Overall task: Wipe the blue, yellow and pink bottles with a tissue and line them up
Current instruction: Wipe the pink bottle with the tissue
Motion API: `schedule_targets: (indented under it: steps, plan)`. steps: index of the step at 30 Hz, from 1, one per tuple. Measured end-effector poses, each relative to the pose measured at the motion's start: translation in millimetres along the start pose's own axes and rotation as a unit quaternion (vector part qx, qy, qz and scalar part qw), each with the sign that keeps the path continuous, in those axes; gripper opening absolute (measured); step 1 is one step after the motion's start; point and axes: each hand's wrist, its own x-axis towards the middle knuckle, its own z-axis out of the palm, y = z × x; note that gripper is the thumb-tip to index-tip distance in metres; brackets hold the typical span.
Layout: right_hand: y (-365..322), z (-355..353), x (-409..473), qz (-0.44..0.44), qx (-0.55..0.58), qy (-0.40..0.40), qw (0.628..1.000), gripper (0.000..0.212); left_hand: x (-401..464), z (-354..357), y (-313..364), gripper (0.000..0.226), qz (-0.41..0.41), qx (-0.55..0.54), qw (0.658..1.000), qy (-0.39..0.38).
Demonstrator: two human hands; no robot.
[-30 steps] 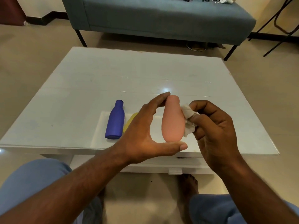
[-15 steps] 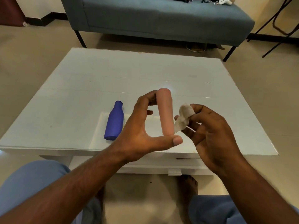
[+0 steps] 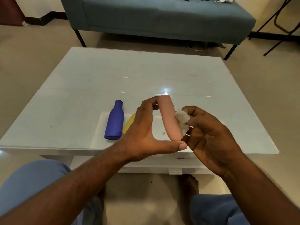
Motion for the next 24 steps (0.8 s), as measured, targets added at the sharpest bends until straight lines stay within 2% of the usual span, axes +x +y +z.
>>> schedule_targets:
  steps: [2,6,9,11,14,16,18,22,24]
  plan:
    - [0.4,0.8,0.6,-0.015,-0.028,0.009,0.999,0.005,0.6,-0.4,-0.6,0.115,0.013,0.021,1.000,0.007]
    - [2.0,1.1,2.4,-0.038,-0.087,0.036,0.995,0.017,1.1,-2.1,1.0,0.122,0.060,0.023,0.998,0.023]
    - [6.6,0.7,2.7,-0.067,-0.140,0.053,0.986,0.023,1.9,-3.8,0.5,0.124,0.065,0.022,0.997,0.021]
    - [8.0,-0.1,3.0,-0.129,-0.206,0.094,0.966,0.020,1.1,-4.3,1.0,0.126,0.061,0.009,0.998,0.006]
    - [7.1,-5.1,4.3,-0.256,-0.323,0.123,0.903,0.012,-2.1,-2.7,2.1,0.128,0.058,0.005,0.998,-0.028]
    - [9.7,-7.8,4.6,-0.307,-0.382,0.094,0.866,0.017,-3.4,-2.2,1.5,0.129,0.056,0.002,0.998,-0.031]
    - [11.3,-8.1,2.8,-0.331,-0.408,0.056,0.849,0.023,-2.7,-3.2,-1.7,0.130,0.060,-0.009,0.998,-0.019]
    - [4.9,-3.9,-5.5,-0.380,-0.447,-0.063,0.807,0.016,-1.6,-7.0,-4.7,0.130,0.065,-0.020,0.998,-0.012]
    - [3.7,-3.7,-5.5,-0.396,-0.451,-0.078,0.796,0.016,-2.2,-8.1,-2.6,0.129,0.072,-0.024,0.997,-0.019]
